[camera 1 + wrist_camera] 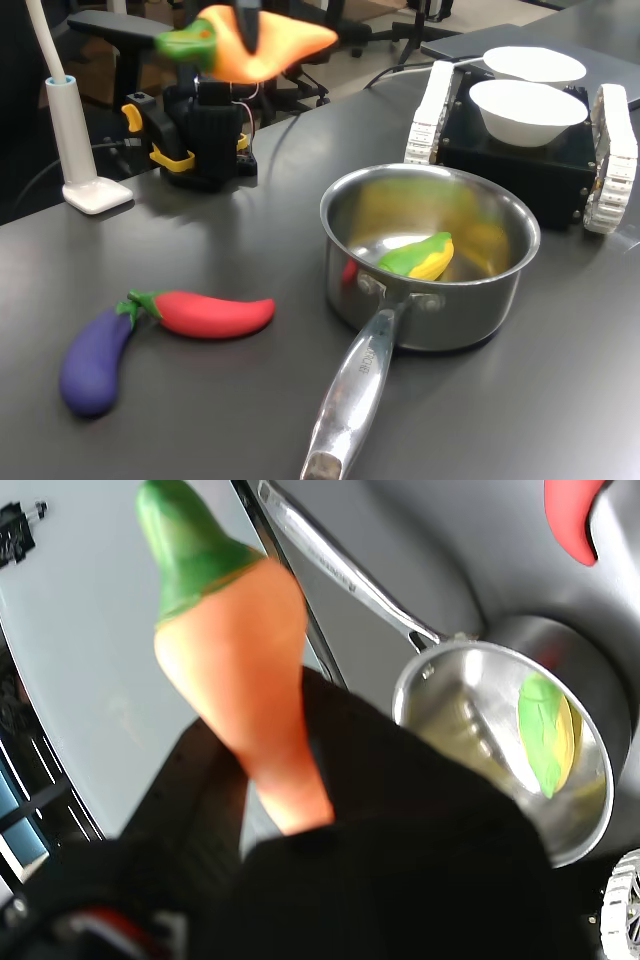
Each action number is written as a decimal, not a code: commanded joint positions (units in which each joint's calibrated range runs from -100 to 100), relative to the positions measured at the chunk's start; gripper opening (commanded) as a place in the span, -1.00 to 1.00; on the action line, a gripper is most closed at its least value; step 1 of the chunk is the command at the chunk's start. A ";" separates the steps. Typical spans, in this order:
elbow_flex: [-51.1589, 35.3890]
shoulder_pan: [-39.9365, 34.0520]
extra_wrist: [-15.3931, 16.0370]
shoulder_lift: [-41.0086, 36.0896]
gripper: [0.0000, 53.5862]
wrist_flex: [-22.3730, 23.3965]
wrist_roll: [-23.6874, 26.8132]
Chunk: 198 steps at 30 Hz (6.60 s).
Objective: Pick up the carrot and place them in the pan
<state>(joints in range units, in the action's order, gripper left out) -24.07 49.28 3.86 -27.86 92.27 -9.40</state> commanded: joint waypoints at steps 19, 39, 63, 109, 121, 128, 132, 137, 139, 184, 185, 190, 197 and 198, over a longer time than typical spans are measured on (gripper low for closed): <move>18.39 -28.18 -4.87 -12.84 -0.99 -13.76 5.08; 40.02 -36.67 -8.14 -13.60 -0.99 -28.00 5.32; 50.83 -43.21 -8.06 -8.20 -0.99 -37.81 6.40; 48.29 -47.22 -7.97 -2.97 0.02 -36.36 5.52; 50.83 -50.55 -7.97 -10.22 0.32 -31.92 5.27; 52.92 -49.97 -8.06 -16.38 0.35 -31.50 5.52; 53.01 -49.40 -8.06 -20.26 0.32 -30.39 5.62; 55.65 -49.63 -7.97 -28.36 0.22 -29.19 5.91; 56.10 -49.86 -7.97 -30.81 0.17 -28.51 6.15; 73.19 -52.50 -7.22 -64.80 -0.99 -13.25 7.23; 73.64 -52.15 -6.63 -65.14 -0.99 -12.90 7.23; 76.73 -51.12 -5.79 -67.58 -0.99 -10.86 7.37; 82.18 -50.89 -5.71 -67.58 -0.99 -10.01 7.81; 83.18 -50.89 -5.71 -67.58 -0.99 -10.01 7.81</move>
<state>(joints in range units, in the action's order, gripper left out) 58.37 -2.86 -2.66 -95.03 82.15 -1.83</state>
